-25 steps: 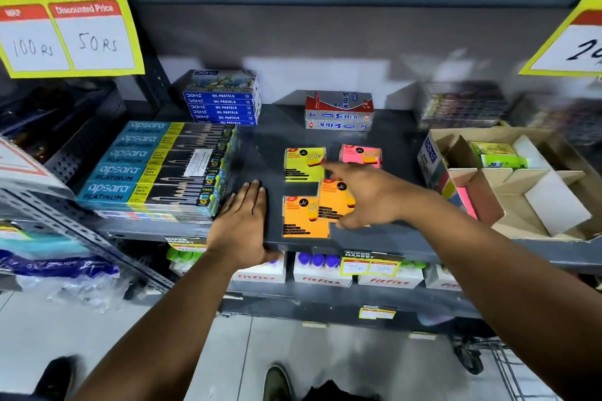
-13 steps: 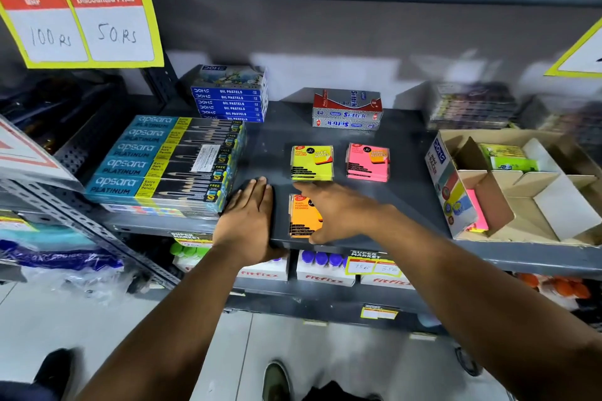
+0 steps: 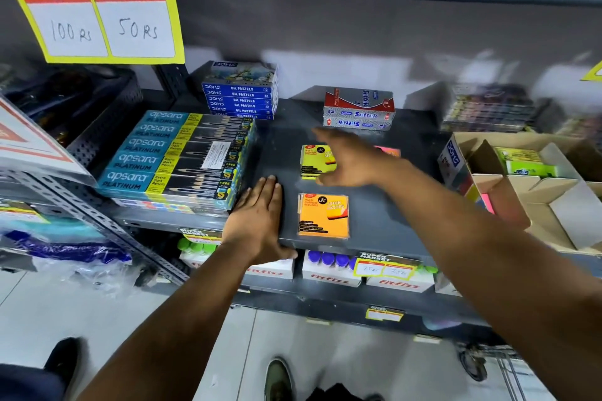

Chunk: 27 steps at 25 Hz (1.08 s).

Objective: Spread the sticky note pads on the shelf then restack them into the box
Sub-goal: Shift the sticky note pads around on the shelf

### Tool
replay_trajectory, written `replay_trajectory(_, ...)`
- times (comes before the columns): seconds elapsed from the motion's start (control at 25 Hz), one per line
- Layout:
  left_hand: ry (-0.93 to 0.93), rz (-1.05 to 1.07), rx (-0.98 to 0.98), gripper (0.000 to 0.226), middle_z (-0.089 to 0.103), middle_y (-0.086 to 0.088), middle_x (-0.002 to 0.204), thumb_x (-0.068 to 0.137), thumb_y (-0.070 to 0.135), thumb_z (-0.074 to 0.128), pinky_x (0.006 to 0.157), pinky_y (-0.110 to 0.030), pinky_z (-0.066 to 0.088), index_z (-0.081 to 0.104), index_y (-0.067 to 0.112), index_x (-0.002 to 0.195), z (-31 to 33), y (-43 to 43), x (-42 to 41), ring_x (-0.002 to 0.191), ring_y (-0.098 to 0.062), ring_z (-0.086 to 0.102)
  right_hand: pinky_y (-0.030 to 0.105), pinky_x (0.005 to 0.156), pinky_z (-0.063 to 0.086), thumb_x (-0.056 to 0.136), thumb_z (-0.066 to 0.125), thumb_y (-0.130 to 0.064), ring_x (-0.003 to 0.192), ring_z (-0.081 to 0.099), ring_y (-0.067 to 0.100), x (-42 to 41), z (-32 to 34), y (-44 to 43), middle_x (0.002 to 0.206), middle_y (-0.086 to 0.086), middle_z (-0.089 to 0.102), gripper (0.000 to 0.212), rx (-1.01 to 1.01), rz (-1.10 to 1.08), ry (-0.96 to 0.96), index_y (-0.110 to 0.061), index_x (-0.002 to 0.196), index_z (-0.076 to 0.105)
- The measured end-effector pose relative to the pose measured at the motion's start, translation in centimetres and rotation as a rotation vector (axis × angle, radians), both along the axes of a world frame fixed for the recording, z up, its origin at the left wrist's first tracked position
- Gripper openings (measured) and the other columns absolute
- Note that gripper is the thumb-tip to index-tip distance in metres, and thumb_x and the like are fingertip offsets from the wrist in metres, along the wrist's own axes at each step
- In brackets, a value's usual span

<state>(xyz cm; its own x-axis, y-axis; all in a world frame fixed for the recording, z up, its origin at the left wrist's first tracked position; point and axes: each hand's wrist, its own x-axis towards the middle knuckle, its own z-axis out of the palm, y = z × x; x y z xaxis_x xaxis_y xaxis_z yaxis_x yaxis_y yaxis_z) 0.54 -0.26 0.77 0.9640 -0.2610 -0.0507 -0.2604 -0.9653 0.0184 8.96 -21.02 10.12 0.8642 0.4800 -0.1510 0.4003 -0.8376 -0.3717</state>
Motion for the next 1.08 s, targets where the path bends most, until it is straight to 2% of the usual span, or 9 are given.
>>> replay_trajectory(0.12,-0.002,-0.022,-0.043,0.129,-0.016,-0.009,0.159,0.062,0.076,0.058,0.116,-0.034,-0.009,-0.009,0.008,0.148,0.0,0.2,-0.2,0.145,-0.020,-0.016,0.035,0.111,0.035,0.074,0.083,-0.028,0.141,0.038,0.031,3.7,0.1,-0.2,0.163,0.011,0.025,0.112,-0.049,-0.056,0.049,-0.017,0.158,0.009)
replay_trajectory(0.32,-0.016,-0.024,-0.048,0.127,-0.016,-0.010,0.159,0.065,0.075,0.058,0.115,-0.034,-0.011,-0.011,0.009,0.148,0.1,0.3,-0.2,0.145,-0.020,-0.017,0.036,0.106,0.034,0.068,0.086,-0.041,0.143,0.035,0.031,5.4,-1.4,-0.7,0.161,0.007,0.029,0.117,-0.152,-0.036,0.105,-0.019,0.157,0.012)
replay_trajectory(0.44,-0.001,-0.026,-0.044,0.127,-0.017,-0.009,0.159,0.065,0.075,0.058,0.115,-0.035,-0.011,-0.013,0.010,0.147,0.1,0.3,-0.1,0.144,-0.021,-0.017,0.041,0.103,0.042,0.048,0.090,-0.051,0.132,0.048,0.033,6.0,-1.0,-2.2,0.150,0.007,0.046,0.119,-0.223,-0.027,0.066,-0.022,0.146,0.029)
replay_trajectory(0.52,-0.012,-0.027,-0.039,0.129,-0.013,-0.011,0.159,0.063,0.076,0.060,0.114,-0.035,-0.011,-0.010,0.009,0.148,0.1,0.3,-0.1,0.145,-0.023,-0.014,0.043,0.101,0.046,0.038,0.092,-0.048,0.126,0.052,0.033,6.3,-0.8,-4.1,0.145,0.009,0.051,0.124,-0.291,-0.038,0.117,-0.023,0.143,0.031)
replay_trajectory(0.6,-0.018,-0.023,-0.038,0.131,-0.009,-0.011,0.160,0.060,0.076,0.063,0.114,-0.034,-0.011,-0.007,0.009,0.148,0.1,0.3,0.0,0.146,-0.024,-0.011,0.041,0.100,0.047,0.042,0.095,-0.039,0.124,0.052,0.032,6.2,-1.0,-6.1,0.143,0.011,0.050,0.124,-0.381,-0.084,0.175,-0.017,0.146,0.030)
replay_trajectory(0.72,-0.016,-0.010,-0.034,0.132,-0.010,-0.010,0.160,0.059,0.077,0.064,0.114,-0.034,-0.010,-0.007,0.009,0.149,0.3,0.1,0.0,0.145,-0.023,-0.012,0.034,0.089,0.047,0.050,0.093,-0.034,0.111,0.055,0.029,6.0,-1.5,-7.4,0.129,0.011,0.057,0.101,-0.387,-0.121,0.161,-0.013,0.134,0.040)
replay_trajectory(0.84,-0.014,-0.008,-0.029,0.132,-0.013,-0.009,0.160,0.060,0.077,0.062,0.115,-0.035,-0.009,-0.009,0.010,0.148,0.3,0.1,-0.1,0.145,-0.022,-0.014,0.036,0.087,0.051,0.051,0.090,-0.033,0.101,0.058,0.027,6.0,-1.7,-7.6,0.120,0.010,0.061,0.086,-0.359,-0.133,0.153,-0.016,0.123,0.046)
replay_trajectory(0.92,-0.009,-0.003,-0.032,0.132,-0.013,-0.009,0.160,0.060,0.077,0.062,0.115,-0.034,-0.009,-0.009,0.010,0.148,0.3,0.1,-0.1,0.145,-0.022,-0.014,0.039,0.090,0.052,0.050,0.088,-0.034,0.101,0.058,0.027,6.0,-1.5,-7.6,0.121,0.010,0.062,0.089,-0.350,-0.134,0.148,-0.016,0.126,0.045)
replay_trajectory(1.08,-0.003,-0.010,-0.032,0.131,-0.011,-0.010,0.160,0.061,0.077,0.061,0.115,-0.035,-0.009,-0.008,0.010,0.149,0.4,0.1,-0.1,0.145,-0.023,-0.013,0.039,0.096,0.049,0.061,0.086,-0.025,0.117,0.055,0.032,6.1,0.4,-5.4,0.138,0.014,0.054,0.104,-0.204,-0.094,0.072,-0.011,0.148,0.029)
